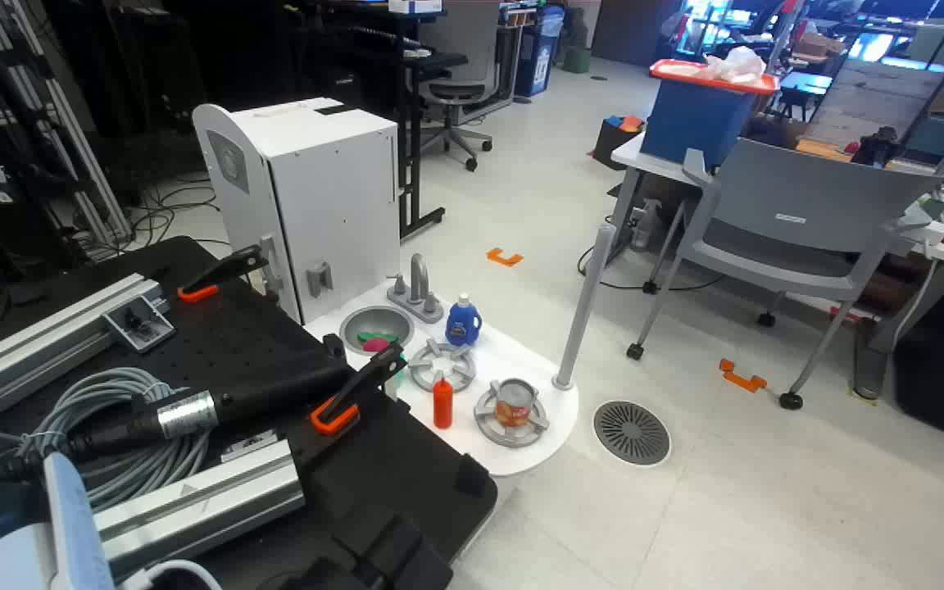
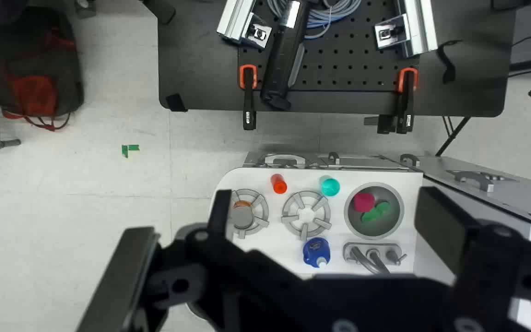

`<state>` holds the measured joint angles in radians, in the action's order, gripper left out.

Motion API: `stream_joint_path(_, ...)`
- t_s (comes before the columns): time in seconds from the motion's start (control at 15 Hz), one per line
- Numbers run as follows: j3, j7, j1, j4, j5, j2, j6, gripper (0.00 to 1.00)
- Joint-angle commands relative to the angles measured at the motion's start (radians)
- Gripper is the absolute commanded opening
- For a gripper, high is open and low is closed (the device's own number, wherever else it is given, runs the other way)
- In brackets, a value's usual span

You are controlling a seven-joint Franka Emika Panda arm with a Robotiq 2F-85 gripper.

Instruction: Pick up the orange object and put it in the toy cup

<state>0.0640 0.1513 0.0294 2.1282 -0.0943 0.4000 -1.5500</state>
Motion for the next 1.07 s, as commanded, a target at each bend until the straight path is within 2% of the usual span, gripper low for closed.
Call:
stream_joint_path(0.0, 0.001, -0.001, -0.002, -0.002, 0.0, 0.0, 0.001, 1.0)
stream_joint_path(0.53, 0.001, -0.001, -0.002, -0.003, 0.0, 0.0, 0.001, 1.0)
stream_joint_path(0.8, -0.016, -0.021, -0.01, 0.052, -0.019, -0.074, -0.144, 1.0)
stream_joint_path(1.0, -0.037, -0.045, -0.013, 0.135, -0.047, -0.186, -0.349, 1.0)
